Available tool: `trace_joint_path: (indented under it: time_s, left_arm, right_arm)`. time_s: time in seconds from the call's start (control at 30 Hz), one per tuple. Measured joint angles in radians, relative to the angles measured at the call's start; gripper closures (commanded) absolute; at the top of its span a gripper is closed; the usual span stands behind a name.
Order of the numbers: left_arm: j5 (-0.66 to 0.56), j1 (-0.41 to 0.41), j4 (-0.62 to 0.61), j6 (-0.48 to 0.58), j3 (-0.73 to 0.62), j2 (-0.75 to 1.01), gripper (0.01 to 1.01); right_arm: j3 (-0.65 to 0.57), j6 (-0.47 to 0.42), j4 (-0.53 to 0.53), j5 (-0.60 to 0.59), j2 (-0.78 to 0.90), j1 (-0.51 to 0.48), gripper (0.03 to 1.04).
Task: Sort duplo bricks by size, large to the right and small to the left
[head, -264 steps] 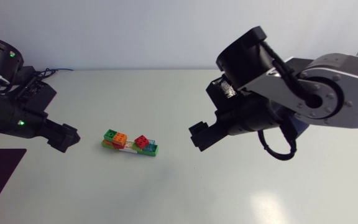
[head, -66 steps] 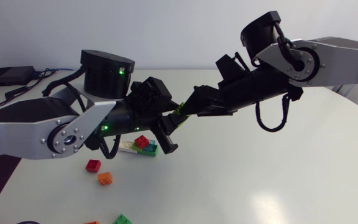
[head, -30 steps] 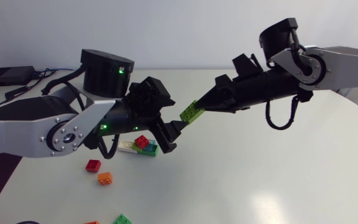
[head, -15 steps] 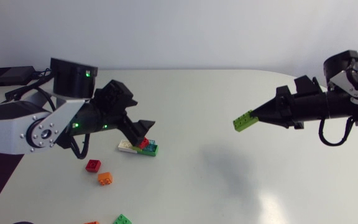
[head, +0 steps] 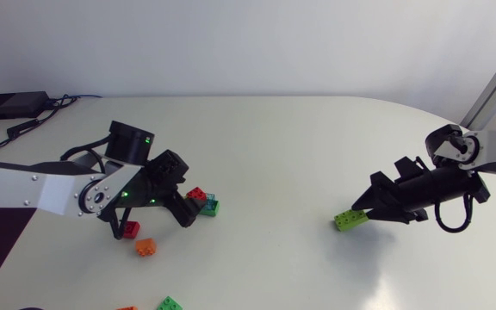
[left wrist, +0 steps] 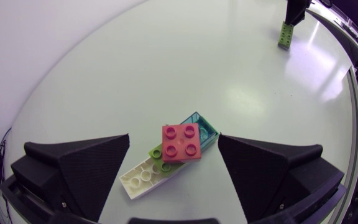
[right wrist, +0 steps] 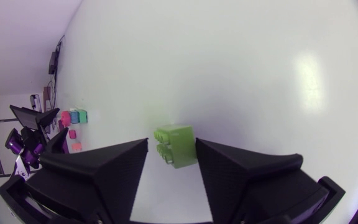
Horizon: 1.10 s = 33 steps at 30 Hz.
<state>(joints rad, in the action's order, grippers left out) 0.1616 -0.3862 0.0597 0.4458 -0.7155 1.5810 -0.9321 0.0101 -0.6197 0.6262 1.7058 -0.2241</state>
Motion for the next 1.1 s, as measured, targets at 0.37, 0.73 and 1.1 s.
trace_joint_path:
  time_s: [0.37, 0.73, 1.1]
  left_arm:
    - [0.0, -0.009, -0.048, -0.109, -0.182, 0.064, 0.043]
    - [-0.039, -0.026, -0.261, -0.186, -0.415, 0.278, 0.043]
    - [-0.049, -0.042, -0.402, -0.223, -0.385, 0.247, 0.043]
  right_arm:
    - [-0.024, -0.001, -0.026, -0.006, -0.002, 0.005, 0.06]
    - [-0.027, 0.0, -0.029, -0.006, -0.009, 0.034, 0.07]
    - [-0.033, 0.0, -0.034, -0.006, -0.026, 0.048, 0.07]
